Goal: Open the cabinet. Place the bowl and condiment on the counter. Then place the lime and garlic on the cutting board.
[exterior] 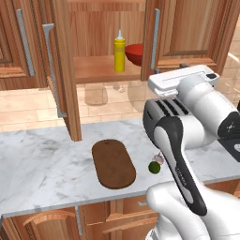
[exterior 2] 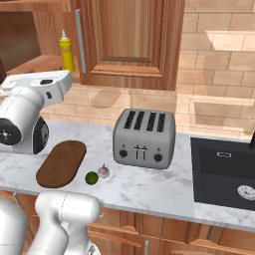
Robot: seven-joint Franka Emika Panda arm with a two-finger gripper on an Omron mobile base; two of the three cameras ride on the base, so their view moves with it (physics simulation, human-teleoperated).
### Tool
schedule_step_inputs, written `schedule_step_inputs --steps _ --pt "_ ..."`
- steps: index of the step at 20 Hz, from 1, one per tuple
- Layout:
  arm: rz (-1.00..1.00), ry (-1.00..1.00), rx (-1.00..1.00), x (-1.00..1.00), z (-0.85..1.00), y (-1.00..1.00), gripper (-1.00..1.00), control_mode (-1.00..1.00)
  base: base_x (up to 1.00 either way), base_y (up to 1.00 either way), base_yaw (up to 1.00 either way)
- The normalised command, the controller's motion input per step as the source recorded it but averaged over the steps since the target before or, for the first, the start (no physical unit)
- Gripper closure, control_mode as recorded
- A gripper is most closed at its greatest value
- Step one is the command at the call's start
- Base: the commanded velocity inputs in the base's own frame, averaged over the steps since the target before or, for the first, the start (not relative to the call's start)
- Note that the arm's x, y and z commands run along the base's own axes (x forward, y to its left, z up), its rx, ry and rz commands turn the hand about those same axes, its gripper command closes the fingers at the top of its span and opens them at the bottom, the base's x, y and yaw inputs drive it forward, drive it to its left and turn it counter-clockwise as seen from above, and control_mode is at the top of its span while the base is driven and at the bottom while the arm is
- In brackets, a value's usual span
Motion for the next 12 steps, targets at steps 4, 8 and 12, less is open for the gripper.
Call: schedule_step_inputs --steps 4,8,12 --pt "-0.06 0.0 0.04 0.26 0.0 -0.19 -1.0 -1.0 0.0 0.0 0.0" --pt "-0.06 0.0 0.02 0.34 0.0 -0.13 -1.0 -1.0 0.0 0.0 0.0" --pt "-0.05 0.0 0.0 0.33 0.0 -0.06 -1.0 -1.0 0.0 0.0 0.0"
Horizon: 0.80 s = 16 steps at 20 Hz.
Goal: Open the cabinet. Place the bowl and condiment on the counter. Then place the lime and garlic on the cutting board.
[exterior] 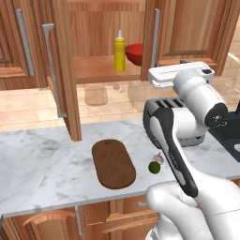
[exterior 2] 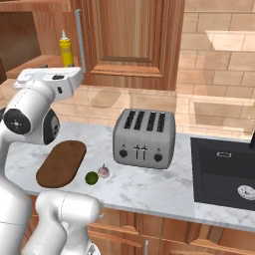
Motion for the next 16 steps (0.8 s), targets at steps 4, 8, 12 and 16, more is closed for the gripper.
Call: schedule_step_inputs --steps 4,8,12,16 --pt "-0.04 0.0 0.0 0.32 0.0 -0.02 -1.0 -1.0 0.0 0.0 0.0" --pt "-0.03 0.0 0.0 0.29 0.0 -0.04 -1.0 -1.0 0.0 0.0 0.0" --pt "0.0 0.0 0.02 0.26 0.0 -0.09 -1.0 -1.0 0.0 0.0 0.0" --pt "0.0 0.0 0.04 0.31 0.0 -0.06 -1.0 -1.0 0.0 0.0 0.0"
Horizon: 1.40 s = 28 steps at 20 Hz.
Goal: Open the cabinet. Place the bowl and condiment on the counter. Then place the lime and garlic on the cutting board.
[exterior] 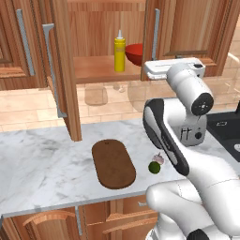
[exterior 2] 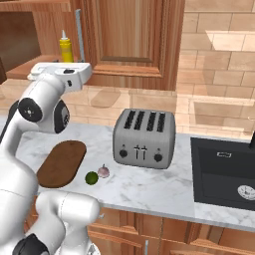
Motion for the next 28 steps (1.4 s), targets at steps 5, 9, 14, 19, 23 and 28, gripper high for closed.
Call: schedule_step_inputs --steps 5,9,14,19,23,28 --pt "0.0 0.0 0.02 0.31 0.0 -0.01 -1.0 -1.0 0.0 0.0 0.0" --pt "0.03 0.0 0.0 0.34 -0.04 0.0 -1.0 -1.0 0.0 0.0 0.0" --pt "0.04 0.0 0.0 0.29 -0.01 0.0 -1.0 -1.0 0.0 0.0 0.0" --pt "0.05 0.0 0.0 0.19 0.0 -0.01 -1.0 -1.0 0.0 0.0 0.0" --pt "0.01 0.0 0.0 0.17 0.0 -0.06 -1.0 -1.0 0.0 0.0 0.0" --pt "0.0 0.0 0.0 0.11 0.0 -0.15 -1.0 -1.0 0.0 0.0 0.0"
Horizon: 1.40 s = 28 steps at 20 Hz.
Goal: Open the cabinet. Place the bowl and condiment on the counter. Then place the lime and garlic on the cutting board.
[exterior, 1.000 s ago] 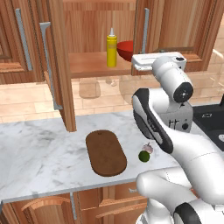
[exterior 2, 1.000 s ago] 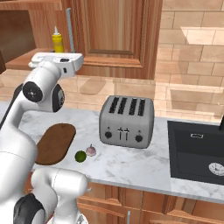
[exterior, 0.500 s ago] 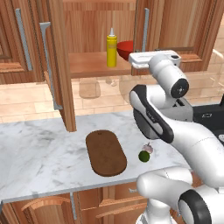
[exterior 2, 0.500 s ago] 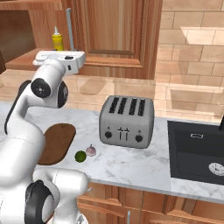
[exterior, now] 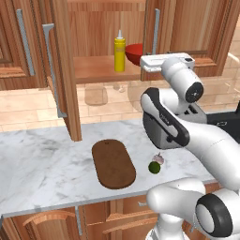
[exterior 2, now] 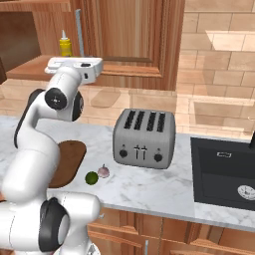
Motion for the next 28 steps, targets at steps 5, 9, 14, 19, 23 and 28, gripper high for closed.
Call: schedule_step_inputs --steps 5,9,14,19,23,28 --pt "0.0 0.0 0.0 0.17 0.0 -0.05 -1.0 -1.0 0.0 0.0 0.0" --pt "0.0 0.0 0.0 0.27 -0.04 0.0 -1.0 -1.0 0.0 0.0 0.0" --pt "0.0 0.0 0.0 0.34 -0.08 0.0 -1.0 -1.0 0.0 0.0 0.0" --pt "0.0 0.0 0.0 0.36 -0.09 0.0 -1.0 -1.0 0.0 0.0 0.0" --pt "0.0 0.0 0.0 0.38 -0.1 0.0 -1.0 -1.0 0.0 0.0 0.0" --pt "0.0 0.01 0.0 0.43 -0.14 0.0 -1.0 -1.0 0.0 0.0 0.0"
